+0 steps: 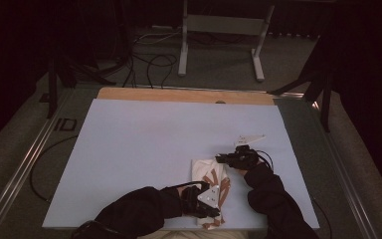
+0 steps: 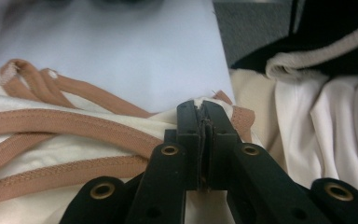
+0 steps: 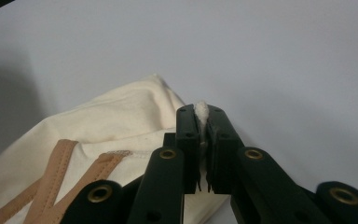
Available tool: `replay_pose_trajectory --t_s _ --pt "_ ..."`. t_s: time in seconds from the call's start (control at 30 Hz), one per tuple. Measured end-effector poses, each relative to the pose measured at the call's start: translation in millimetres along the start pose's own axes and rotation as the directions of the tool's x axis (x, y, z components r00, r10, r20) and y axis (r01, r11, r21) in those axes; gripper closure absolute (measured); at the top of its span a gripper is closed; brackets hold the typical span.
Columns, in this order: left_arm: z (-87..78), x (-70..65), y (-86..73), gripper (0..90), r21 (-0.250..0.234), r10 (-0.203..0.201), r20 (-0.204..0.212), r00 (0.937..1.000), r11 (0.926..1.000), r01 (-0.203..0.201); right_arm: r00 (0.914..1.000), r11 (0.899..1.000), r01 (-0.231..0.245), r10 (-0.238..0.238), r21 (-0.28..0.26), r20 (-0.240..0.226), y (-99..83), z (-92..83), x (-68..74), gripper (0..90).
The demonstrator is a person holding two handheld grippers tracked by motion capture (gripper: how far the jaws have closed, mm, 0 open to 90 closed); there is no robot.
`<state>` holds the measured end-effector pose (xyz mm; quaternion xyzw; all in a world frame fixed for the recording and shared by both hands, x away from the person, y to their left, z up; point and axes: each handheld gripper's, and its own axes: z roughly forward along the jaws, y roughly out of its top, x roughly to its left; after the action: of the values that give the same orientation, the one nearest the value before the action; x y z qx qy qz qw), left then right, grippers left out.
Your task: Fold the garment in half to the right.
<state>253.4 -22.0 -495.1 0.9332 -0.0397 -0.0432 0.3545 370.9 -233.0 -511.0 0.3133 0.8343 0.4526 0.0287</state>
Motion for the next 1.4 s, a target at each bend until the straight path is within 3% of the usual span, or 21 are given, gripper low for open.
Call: replay_pose_trajectory --t_s 0.3,0.43,0.5,0.63,0.83,1.1,1.4 --pt "4.5 -0.6 0.4 87.1 0.013 -0.009 -0.002 1.0 0.9999 0.009 0.9995 0.999 -0.031 0.031 0.025 -0.006 -6.4 2.4 -5.1 84.3" --pt "6.4 -1.4 0.1 85.1 0.013 -0.012 0.003 0.9999 0.9998 0.012 0.9986 0.998 -0.052 0.053 0.03 -0.007 -9.7 1.9 -6.7 78.6" --pt "7.0 -3.5 0.5 80.0 0.01 0.0 -0.003 1.0 0.9999 0.0 0.9976 0.997 -0.069 0.069 0.029 0.001 -10.6 1.0 -8.2 74.0" --pt "5.2 -6.0 2.1 64.2 -0.024 -0.016 -0.007 0.9999 0.9996 0.016 0.9969 0.997 -0.078 0.078 0.011 0.003 -9.1 -4.2 -10.1 56.4" --pt "2.7 -6.4 3.1 51.2 -0.054 -0.027 -0.009 0.9996 0.9982 0.026 0.9965 0.996 -0.083 0.082 -0.02 -0.017 -2.5 -10.6 -8.6 36.9" --pt "-0.8 -7.5 4.7 34.9 -0.078 -0.046 -0.003 0.9989 0.9959 0.046 0.9954 0.996 -0.085 0.083 -0.04 -0.048 7.3 -12.1 -0.5 25.0" --pt "-8.8 -6.2 4.6 21.4 -0.115 -0.075 -0.011 0.9971 0.9906 0.073 0.9982 0.999 -0.028 0.027 -0.028 -0.054 17.9 -12.3 12.6 19.8"
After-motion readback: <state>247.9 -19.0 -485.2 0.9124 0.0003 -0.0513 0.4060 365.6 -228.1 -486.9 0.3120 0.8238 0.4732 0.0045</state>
